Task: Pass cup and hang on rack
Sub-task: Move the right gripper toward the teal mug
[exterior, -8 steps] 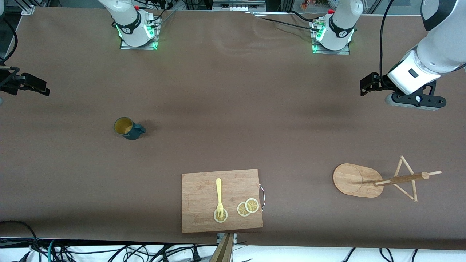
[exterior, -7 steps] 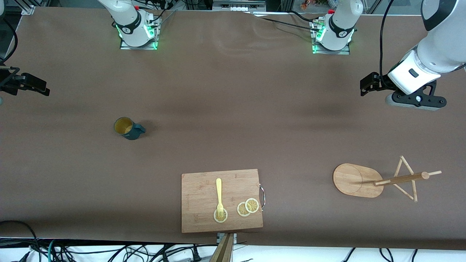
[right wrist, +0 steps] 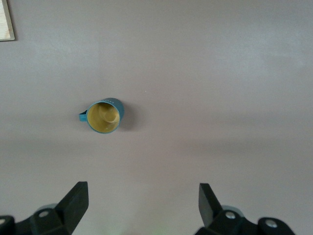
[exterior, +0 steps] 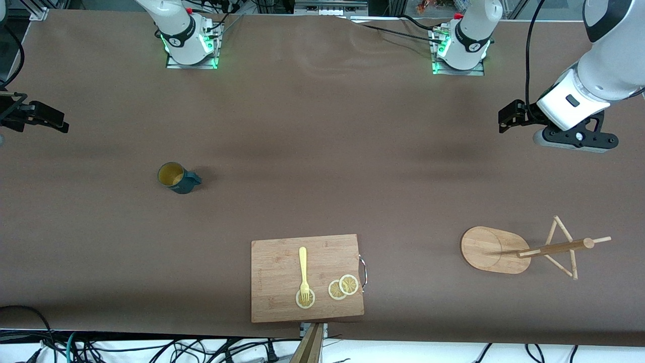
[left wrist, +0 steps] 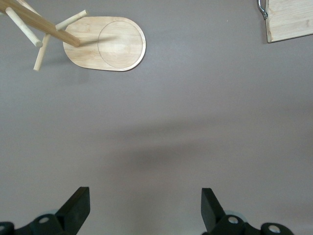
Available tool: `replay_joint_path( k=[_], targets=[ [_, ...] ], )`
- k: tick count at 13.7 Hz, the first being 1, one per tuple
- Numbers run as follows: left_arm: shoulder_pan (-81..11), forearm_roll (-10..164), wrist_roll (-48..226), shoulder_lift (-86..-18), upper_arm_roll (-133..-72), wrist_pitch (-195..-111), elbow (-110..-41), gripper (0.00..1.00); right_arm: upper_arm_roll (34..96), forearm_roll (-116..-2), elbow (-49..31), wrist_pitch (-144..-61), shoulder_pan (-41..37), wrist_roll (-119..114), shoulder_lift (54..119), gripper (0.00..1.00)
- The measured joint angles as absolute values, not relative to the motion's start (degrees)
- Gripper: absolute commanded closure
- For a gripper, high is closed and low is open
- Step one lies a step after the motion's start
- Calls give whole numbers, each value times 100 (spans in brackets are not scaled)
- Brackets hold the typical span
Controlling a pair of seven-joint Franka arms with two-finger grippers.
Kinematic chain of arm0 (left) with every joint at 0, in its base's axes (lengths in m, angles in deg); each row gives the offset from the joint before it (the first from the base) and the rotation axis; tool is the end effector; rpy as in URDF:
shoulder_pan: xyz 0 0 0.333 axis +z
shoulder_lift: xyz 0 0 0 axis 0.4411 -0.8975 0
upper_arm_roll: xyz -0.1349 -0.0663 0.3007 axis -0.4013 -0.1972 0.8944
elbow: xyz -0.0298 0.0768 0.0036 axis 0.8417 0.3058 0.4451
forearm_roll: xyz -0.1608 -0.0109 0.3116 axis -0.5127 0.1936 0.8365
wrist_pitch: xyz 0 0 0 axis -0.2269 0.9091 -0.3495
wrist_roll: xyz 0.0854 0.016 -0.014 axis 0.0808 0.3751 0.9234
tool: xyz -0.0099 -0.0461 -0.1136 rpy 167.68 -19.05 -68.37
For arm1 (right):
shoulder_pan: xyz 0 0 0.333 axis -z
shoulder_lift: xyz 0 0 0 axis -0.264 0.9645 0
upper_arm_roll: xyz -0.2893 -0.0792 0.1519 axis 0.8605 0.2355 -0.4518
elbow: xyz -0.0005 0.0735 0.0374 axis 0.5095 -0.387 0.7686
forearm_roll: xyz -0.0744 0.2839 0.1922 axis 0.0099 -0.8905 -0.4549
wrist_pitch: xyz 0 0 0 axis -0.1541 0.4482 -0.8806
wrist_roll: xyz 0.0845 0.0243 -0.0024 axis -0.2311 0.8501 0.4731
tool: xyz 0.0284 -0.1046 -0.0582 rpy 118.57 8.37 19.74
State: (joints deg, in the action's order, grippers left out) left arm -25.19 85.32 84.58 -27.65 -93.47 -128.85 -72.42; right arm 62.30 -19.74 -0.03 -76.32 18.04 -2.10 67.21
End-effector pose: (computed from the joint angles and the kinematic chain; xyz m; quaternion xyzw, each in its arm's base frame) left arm 0.5095 -0.0727 0.5768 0.9977 -0.0532 -0.0429 0.0043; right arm 0.5269 -0.0546 0.5925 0.9990 0.0012 -0.0416 0.0154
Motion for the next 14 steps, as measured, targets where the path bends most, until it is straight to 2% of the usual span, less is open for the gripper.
replay_joint_path(
  k=[14],
  targets=[
    [-2533,8532,8465,-2765,-9504,-12885,-7207,0,6231,-1975,-3,-7629,1804,-217,6776,0]
  ],
)
